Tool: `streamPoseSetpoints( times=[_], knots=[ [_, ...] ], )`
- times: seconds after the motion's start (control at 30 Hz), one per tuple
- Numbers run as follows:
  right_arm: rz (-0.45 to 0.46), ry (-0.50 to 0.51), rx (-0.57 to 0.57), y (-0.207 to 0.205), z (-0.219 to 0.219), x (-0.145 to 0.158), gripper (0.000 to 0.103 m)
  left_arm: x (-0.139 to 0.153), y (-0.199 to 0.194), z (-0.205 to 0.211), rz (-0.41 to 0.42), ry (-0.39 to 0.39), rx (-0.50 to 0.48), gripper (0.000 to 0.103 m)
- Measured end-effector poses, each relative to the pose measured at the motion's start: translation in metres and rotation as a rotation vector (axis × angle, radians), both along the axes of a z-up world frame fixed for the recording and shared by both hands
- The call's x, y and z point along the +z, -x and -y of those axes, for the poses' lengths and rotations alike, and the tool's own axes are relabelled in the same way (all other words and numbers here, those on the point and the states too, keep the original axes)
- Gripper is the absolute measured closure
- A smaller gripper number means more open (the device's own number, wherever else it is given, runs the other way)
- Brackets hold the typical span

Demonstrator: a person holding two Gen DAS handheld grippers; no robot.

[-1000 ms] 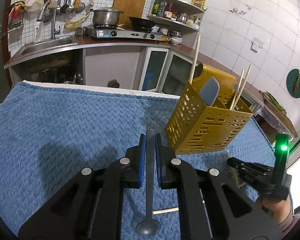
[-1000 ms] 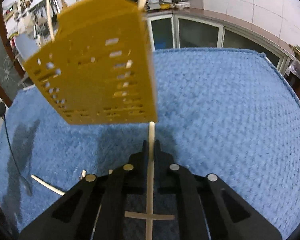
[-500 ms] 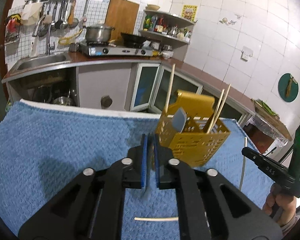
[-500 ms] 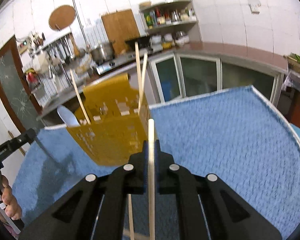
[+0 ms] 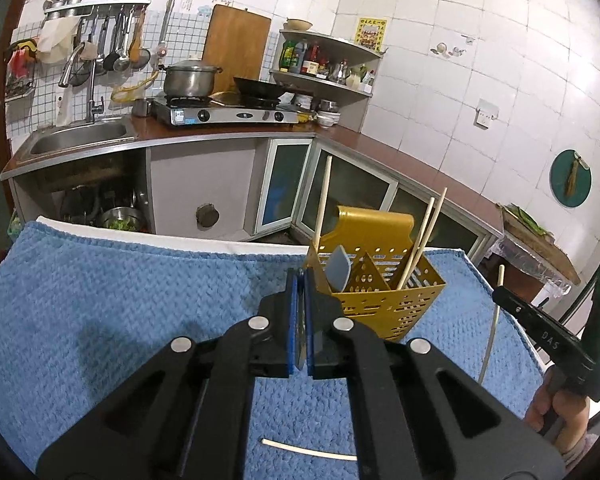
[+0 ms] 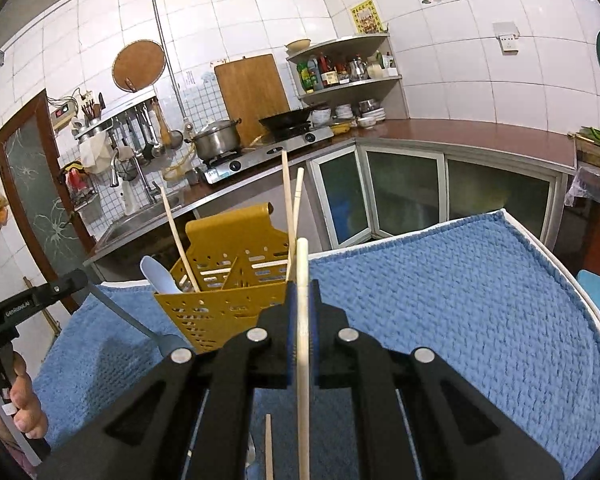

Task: Organize utensils
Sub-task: 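Lower the metal spoon and chopstick into the yellow holder and open both tools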

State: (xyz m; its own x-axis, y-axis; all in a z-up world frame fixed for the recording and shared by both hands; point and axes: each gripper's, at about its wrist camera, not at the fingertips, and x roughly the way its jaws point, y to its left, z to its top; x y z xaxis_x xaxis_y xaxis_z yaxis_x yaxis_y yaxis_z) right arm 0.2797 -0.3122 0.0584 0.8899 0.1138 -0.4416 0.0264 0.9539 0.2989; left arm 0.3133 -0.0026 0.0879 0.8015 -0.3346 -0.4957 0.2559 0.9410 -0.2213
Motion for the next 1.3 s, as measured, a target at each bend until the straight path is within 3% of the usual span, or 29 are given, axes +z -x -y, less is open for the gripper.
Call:
streamPoseSetpoints(
  times=[0.2, 0.37, 0.57, 0.7, 0.83, 1.03, 1.3],
  knots=[
    [0.063, 0.002, -0.011, 0.0, 0.004, 0.021, 0.097, 0.025, 0.006, 0.001, 0.013, -0.007, -0.013, 0.102],
    [0.155, -0.013, -0.022, -0.011, 0.012, 0.057, 0.097, 0.069, 0.016, 0.01, 0.064, -0.027, -0.041, 0.102],
    [0.307, 0.007, -0.035, -0.034, 0.011, 0.101, 0.097, 0.121, 0.026, 0.03, 0.152, -0.07, -0.076, 0.102],
    [0.412, -0.003, -0.061, -0.048, 0.01, 0.12, 0.097, 0.133, 0.015, 0.05, 0.177, -0.114, -0.079, 0.102],
    [0.467, -0.006, -0.061, -0.065, 0.006, 0.12, 0.097, 0.116, -0.006, 0.07, 0.172, -0.149, -0.078, 0.102],
    [0.485, 0.002, -0.025, -0.085, -0.003, 0.082, 0.097, 0.056, -0.048, 0.083, 0.094, -0.181, -0.061, 0.102],
    [0.374, 0.056, -0.005, -0.097, -0.009, 0.014, 0.097, -0.003, -0.069, 0.078, 0.025, -0.17, -0.053, 0.102]
  ],
)
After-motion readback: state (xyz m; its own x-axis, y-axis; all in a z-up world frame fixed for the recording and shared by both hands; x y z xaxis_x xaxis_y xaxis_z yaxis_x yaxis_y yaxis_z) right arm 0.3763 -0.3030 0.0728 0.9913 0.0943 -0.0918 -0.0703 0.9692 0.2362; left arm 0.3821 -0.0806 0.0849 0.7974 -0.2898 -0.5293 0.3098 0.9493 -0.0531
